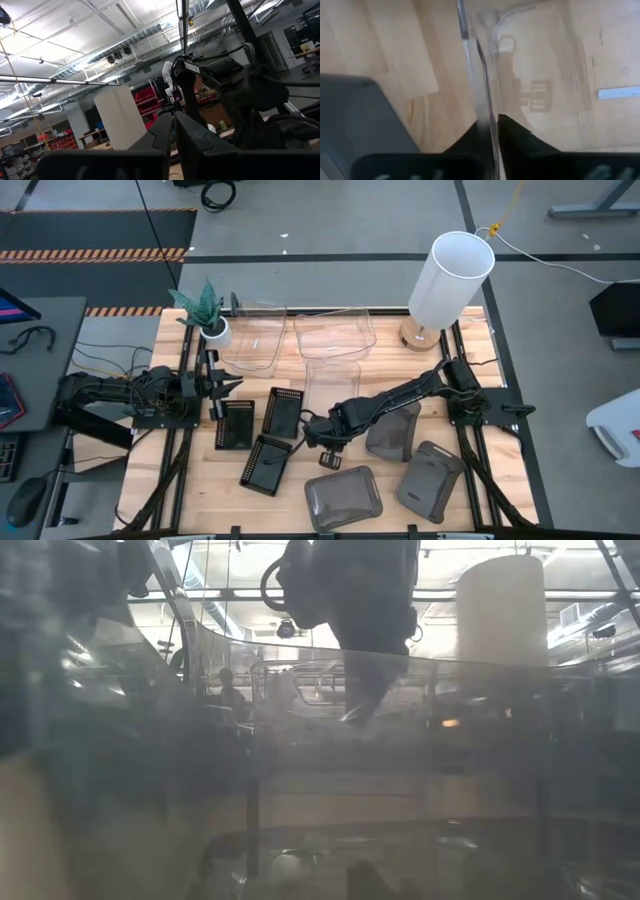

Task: Stack baskets by color
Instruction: Stack the bottom transparent bin on top of the top right transparent bin

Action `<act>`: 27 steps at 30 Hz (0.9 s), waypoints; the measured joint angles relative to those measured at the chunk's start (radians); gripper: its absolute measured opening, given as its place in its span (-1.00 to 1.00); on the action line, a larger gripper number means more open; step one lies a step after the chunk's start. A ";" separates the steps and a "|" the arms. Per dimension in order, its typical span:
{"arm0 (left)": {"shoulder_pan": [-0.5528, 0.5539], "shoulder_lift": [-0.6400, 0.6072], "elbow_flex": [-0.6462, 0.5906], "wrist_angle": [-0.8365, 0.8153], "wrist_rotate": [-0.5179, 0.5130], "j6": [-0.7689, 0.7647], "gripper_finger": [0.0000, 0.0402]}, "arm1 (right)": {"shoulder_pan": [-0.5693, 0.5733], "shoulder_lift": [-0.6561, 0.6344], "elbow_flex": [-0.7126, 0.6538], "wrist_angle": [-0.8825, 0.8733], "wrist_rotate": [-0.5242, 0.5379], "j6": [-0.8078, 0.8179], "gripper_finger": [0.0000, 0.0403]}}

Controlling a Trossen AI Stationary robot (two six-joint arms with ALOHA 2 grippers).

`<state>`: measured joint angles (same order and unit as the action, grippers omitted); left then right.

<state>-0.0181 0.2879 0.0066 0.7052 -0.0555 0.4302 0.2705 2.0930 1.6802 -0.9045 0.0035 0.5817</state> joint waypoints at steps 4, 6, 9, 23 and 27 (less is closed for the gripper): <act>0.000 0.000 0.000 0.000 0.000 0.000 -0.83 | 0.004 0.000 0.003 -0.008 -0.014 -0.018 -0.93; 0.000 0.000 0.000 0.000 0.000 0.000 -0.82 | 0.008 0.000 0.016 -0.025 -0.026 -0.018 -0.92; 0.000 0.000 0.000 0.000 0.000 0.000 -0.83 | 0.013 0.000 0.067 -0.104 -0.031 -0.033 -0.96; 0.000 0.000 0.000 0.000 0.000 0.000 -0.83 | 0.022 -0.002 0.444 -0.466 -0.071 -0.086 -0.97; 0.000 0.000 0.000 0.000 0.000 0.000 -0.86 | 0.021 -0.002 0.562 -0.528 -0.074 -0.050 -0.97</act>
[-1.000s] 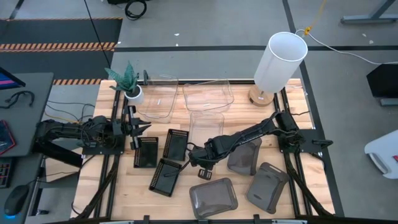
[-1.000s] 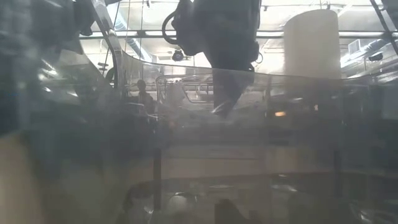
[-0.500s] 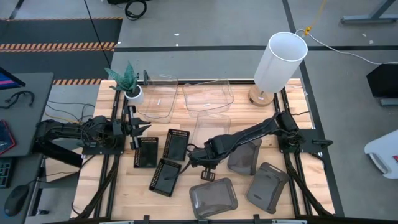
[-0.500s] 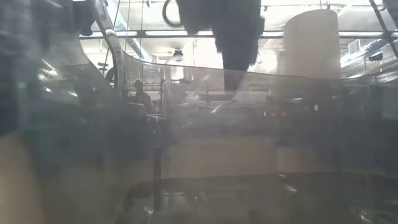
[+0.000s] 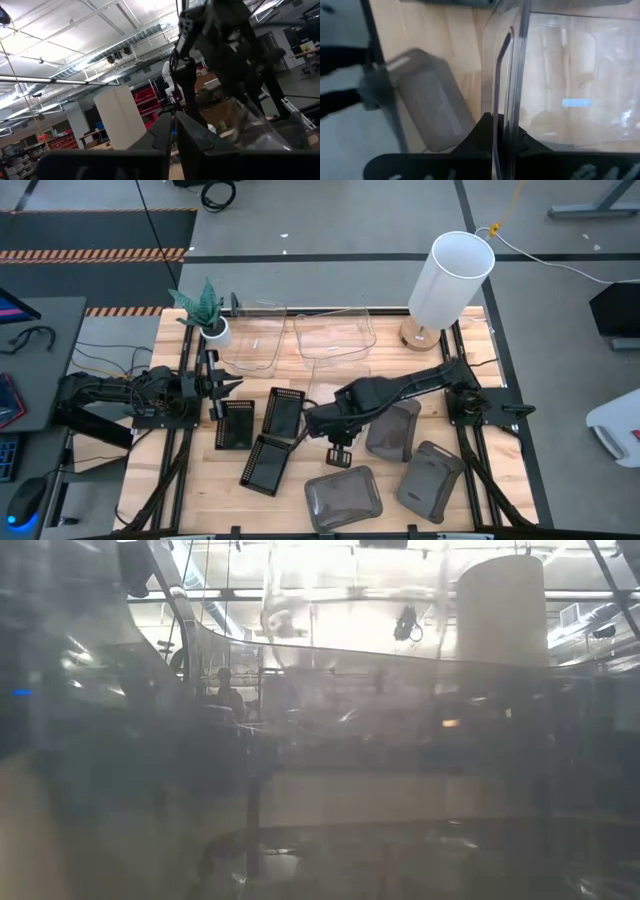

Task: Stack baskets by color
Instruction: Stack the bottom transparent bin on top of the top right transparent bin

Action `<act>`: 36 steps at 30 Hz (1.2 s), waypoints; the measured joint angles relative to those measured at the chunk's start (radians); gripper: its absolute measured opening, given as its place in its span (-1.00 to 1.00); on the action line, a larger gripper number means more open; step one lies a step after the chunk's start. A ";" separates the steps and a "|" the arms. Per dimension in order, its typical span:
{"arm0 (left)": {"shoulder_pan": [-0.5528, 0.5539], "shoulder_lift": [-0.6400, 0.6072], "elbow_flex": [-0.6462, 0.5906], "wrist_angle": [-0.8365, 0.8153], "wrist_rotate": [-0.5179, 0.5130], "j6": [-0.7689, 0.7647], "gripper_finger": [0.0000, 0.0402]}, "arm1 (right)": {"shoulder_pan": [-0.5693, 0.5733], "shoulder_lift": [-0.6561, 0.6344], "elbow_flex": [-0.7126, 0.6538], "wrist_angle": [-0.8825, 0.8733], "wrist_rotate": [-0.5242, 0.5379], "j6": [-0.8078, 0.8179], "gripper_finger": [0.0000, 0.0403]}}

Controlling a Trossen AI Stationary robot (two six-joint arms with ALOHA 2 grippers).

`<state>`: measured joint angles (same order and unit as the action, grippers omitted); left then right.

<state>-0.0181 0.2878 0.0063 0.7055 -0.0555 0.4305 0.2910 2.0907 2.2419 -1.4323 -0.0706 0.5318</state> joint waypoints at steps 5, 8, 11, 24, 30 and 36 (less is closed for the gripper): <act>0.000 0.000 0.000 0.000 0.000 0.000 -0.87 | -0.025 -0.005 0.117 -0.023 0.018 0.161 -0.97; 0.000 0.000 0.000 0.000 0.000 0.000 -0.85 | -0.061 -0.033 0.103 0.038 0.070 0.262 -0.97; 0.000 0.000 0.000 0.000 0.000 0.000 -0.83 | -0.106 -0.034 0.114 0.068 0.078 0.344 -0.97; 0.000 0.000 0.000 0.000 0.000 0.000 -0.84 | -0.196 -0.081 0.116 0.237 0.214 0.511 -0.97; 0.000 0.000 0.000 -0.002 0.000 0.000 -0.83 | -0.218 -0.091 0.114 0.245 0.287 0.559 -0.97; 0.000 0.000 0.000 0.000 0.000 0.000 -0.87 | -0.279 -0.098 0.114 0.299 0.288 0.540 -0.97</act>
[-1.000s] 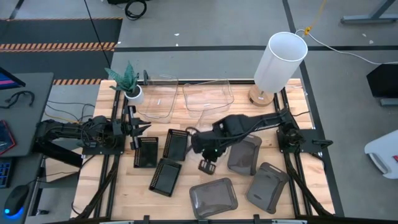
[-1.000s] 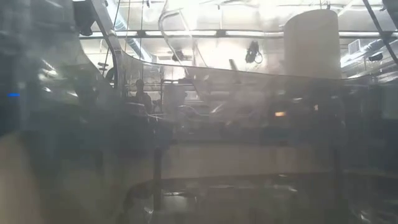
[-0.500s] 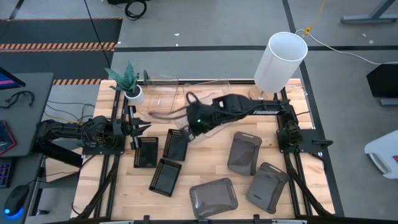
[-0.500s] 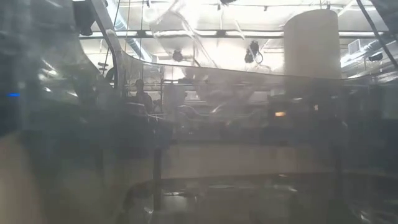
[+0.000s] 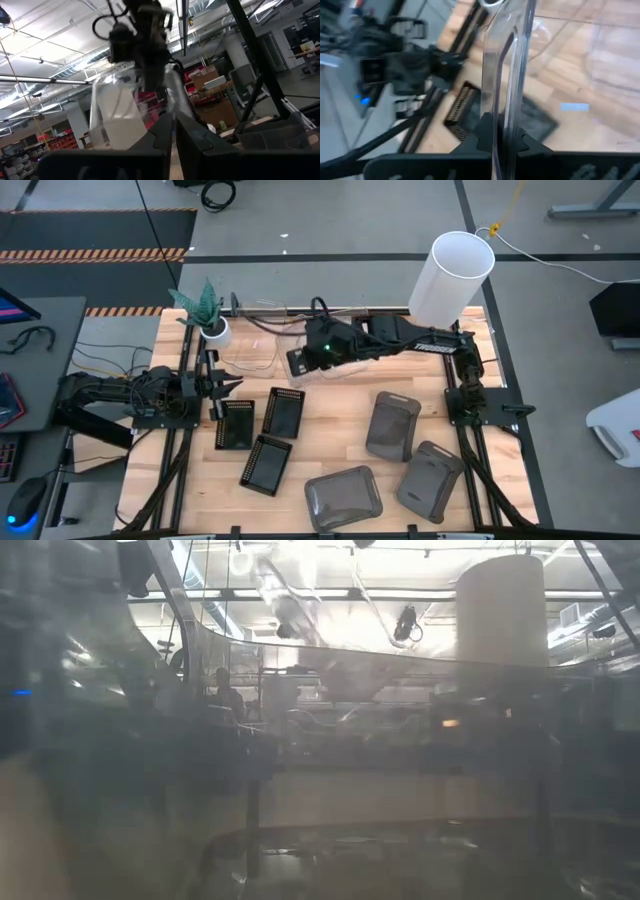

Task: Stack baskets by color
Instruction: Stack the bottom transparent bin on top of the top right transparent bin

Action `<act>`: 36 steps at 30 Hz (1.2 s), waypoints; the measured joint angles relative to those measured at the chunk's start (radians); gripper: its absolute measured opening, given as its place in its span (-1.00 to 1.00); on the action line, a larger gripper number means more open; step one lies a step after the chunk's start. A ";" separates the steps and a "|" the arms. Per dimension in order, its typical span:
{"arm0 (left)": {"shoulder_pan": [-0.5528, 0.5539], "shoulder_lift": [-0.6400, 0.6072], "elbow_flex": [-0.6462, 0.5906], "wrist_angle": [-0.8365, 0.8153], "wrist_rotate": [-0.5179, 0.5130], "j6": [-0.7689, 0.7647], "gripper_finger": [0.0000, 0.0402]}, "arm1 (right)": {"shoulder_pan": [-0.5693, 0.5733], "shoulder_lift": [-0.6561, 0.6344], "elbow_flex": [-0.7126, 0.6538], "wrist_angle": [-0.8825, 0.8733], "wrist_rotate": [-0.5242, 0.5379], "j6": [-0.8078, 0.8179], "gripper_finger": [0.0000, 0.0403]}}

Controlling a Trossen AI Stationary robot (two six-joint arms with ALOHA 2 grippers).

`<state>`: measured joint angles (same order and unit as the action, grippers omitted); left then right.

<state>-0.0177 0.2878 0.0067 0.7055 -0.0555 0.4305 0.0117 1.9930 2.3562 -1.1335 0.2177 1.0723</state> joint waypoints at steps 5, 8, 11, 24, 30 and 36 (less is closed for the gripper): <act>0.000 0.000 0.000 0.000 0.000 0.000 -0.85 | -0.087 0.000 0.000 -0.100 0.020 -0.058 -0.97; 0.000 0.000 0.000 0.000 0.000 0.000 -0.83 | -0.138 0.000 -0.002 -0.126 0.006 -0.115 -0.97; 0.000 0.000 0.000 0.000 0.000 0.000 -0.82 | -0.173 0.000 -0.003 -0.126 -0.003 -0.168 -0.97; 0.000 0.000 0.000 0.000 0.000 0.000 -0.82 | -0.231 0.001 -0.062 -0.158 -0.056 -0.212 -0.96; 0.000 0.000 0.000 0.000 0.000 0.000 -0.85 | -0.241 0.002 -0.188 -0.099 -0.052 -0.227 -0.96; 0.000 0.000 0.000 0.000 0.000 0.000 -0.87 | -0.258 0.002 -0.294 0.003 -0.073 -0.209 -0.96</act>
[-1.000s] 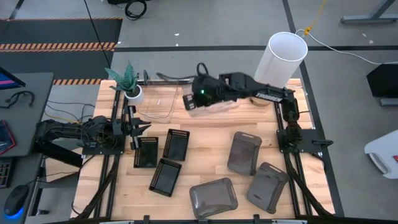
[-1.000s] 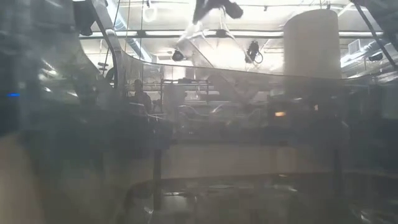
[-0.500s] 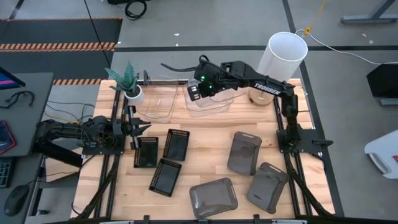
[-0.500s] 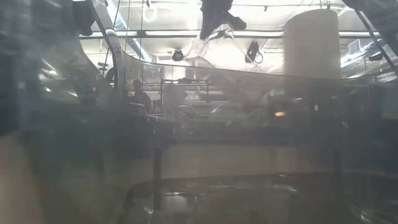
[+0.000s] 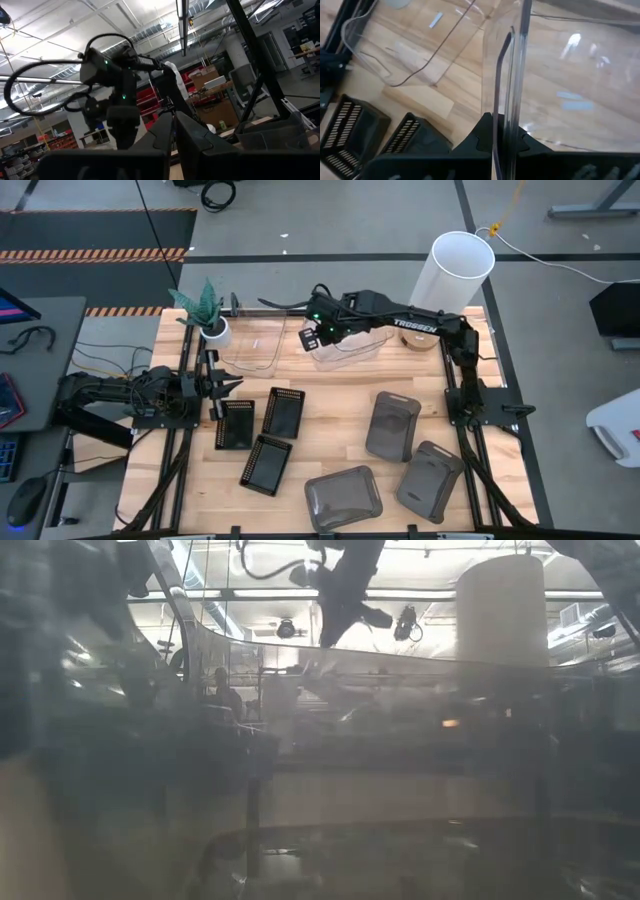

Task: Stack baskets by color
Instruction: Stack the bottom transparent bin on top of the top right transparent bin

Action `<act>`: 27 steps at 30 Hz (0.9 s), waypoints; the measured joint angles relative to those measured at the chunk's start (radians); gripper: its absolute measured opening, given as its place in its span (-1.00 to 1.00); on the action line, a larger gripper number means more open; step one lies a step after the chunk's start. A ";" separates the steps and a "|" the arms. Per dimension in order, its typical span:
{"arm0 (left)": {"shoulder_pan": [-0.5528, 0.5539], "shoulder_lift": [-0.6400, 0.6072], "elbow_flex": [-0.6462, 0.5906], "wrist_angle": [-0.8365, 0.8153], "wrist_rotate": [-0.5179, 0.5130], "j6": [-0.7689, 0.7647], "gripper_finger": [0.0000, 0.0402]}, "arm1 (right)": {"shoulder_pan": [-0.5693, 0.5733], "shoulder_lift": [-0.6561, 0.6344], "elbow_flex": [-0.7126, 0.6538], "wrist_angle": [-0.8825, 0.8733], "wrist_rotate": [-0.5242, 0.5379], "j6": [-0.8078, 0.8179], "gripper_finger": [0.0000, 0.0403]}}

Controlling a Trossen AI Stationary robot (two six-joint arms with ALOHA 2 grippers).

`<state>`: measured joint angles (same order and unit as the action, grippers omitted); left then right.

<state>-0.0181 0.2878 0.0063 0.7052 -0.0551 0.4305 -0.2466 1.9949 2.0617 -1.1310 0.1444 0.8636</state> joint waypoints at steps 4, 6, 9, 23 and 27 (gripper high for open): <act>0.000 0.000 0.000 0.000 0.000 0.000 -0.84 | -0.005 0.000 -0.051 0.042 -0.008 0.005 -0.95; 0.000 0.000 0.000 0.000 0.000 0.000 -0.82 | -0.006 0.000 -0.066 0.041 -0.009 0.008 -0.95; 0.000 0.000 0.000 0.000 0.000 0.000 -0.83 | -0.010 0.000 -0.076 0.041 0.000 0.008 -0.95; 0.000 0.000 0.000 0.000 0.000 0.000 -0.82 | -0.024 0.001 -0.069 -0.050 0.076 -0.030 -0.96; 0.000 0.000 0.000 0.000 0.000 0.000 -0.85 | -0.022 0.001 -0.066 -0.063 0.114 -0.029 -0.96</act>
<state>-0.0178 0.2879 0.0067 0.7054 -0.0553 0.4305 -0.2682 1.9957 1.9957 -1.1935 0.2589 0.8348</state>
